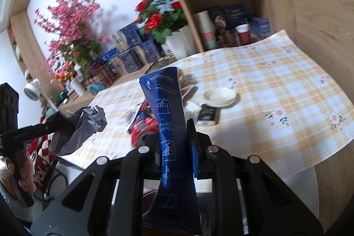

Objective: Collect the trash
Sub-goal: 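Carry both items over the bin while the right tool opens, dropping the blue tube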

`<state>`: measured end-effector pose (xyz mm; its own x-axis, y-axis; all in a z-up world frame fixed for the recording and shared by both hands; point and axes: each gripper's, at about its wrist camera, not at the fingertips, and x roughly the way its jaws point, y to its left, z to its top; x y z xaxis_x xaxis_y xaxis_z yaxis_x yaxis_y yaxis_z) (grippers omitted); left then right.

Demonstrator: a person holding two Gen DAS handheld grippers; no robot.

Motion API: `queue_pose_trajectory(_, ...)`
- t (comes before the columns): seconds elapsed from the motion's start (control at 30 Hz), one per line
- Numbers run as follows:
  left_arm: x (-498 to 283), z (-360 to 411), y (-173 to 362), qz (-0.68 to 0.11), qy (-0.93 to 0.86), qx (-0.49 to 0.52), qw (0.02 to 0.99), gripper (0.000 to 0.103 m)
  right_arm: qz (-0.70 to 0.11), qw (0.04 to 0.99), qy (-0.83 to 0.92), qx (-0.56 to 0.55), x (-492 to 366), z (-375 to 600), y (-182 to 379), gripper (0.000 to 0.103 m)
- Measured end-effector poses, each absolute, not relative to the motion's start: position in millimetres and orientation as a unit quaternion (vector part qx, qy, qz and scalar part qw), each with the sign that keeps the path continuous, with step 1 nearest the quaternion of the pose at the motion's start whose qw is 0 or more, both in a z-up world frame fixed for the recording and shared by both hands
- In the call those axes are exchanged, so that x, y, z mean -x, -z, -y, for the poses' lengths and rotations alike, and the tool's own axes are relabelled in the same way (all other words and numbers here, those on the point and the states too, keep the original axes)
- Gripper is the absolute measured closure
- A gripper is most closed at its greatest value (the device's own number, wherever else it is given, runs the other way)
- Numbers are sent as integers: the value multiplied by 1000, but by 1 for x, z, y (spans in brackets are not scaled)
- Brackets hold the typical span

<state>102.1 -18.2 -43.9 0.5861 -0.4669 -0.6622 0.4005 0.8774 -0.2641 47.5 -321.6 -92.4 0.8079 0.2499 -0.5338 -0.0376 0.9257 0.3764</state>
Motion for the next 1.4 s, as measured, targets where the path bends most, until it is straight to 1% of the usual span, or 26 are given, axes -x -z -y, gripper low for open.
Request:
queue_pose_trajectory(0.17, -64, -14, 57, -388, 217, 67, 893, 73, -320, 926, -110, -168, -33, 293, 99, 82)
queue_pose_trajectory(0.37, -31, -40, 78, -396, 194, 93, 893, 73, -353, 913, -155, -133, -11, 247, 117, 82)
queue_pose_trajectory(0.6, -18, -47, 98, -409, 175, 90, 891, 73, -402, 887, -203, -102, -6, 206, 155, 82)
queue_pose_trajectory(0.77, -18, -46, 103, -410, 170, 84, 892, 73, -414, 876, -241, -49, -11, 178, 179, 82)
queue_pose_trajectory(0.93, -22, -45, 109, -413, 165, 79, 892, 73, -446, 851, -273, -46, -17, 161, 212, 82)
queue_pose_trajectory(1.17, -33, -39, 128, -441, 161, 82, 879, 73, -478, 842, -240, -61, -40, 165, 266, 82)
queue_pose_trajectory(1.3, -35, -35, 131, -445, 159, 73, 878, 73, -516, 829, -204, -65, -48, 177, 301, 82)
queue_pose_trajectory(1.4, -36, -33, 132, -445, 157, 71, 879, 73, -532, 826, -172, -67, -52, 190, 316, 82)
